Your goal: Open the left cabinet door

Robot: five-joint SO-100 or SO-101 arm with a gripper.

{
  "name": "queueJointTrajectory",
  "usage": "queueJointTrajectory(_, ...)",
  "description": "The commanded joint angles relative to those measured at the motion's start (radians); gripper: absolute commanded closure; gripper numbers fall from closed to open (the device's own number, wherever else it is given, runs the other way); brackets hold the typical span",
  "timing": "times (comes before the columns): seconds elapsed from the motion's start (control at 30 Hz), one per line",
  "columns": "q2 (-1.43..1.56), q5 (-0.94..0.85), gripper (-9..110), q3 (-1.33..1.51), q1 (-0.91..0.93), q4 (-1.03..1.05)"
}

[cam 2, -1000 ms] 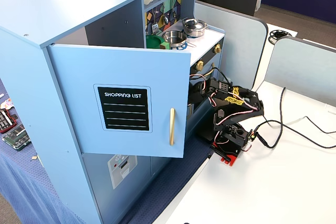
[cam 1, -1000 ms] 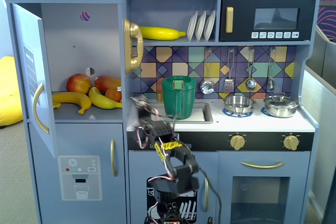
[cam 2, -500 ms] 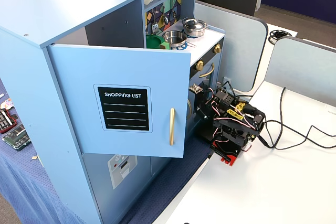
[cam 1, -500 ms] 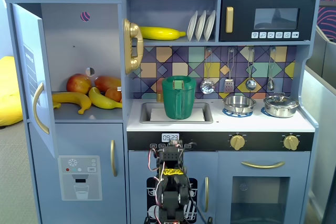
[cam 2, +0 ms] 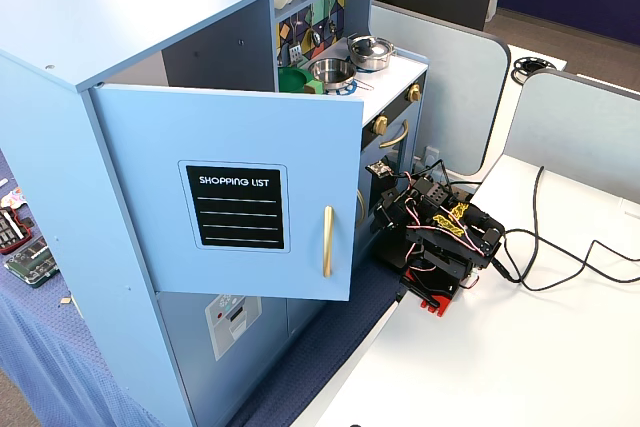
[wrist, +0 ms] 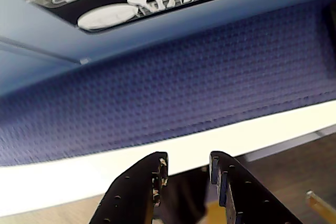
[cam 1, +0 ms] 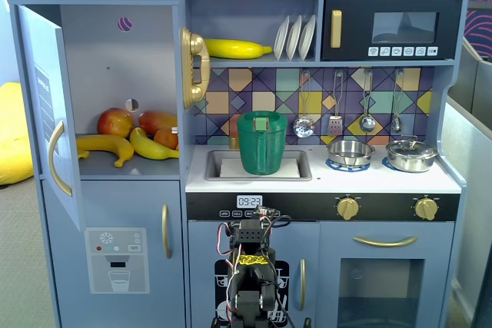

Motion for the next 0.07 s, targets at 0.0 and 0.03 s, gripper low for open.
queueJointTrajectory(0.0, -0.005, -0.02, 101, 0.014, -0.003, 0.169)
queueJointTrajectory(0.03, -0.005, -0.052, 101, 0.014, -0.003, 0.181)
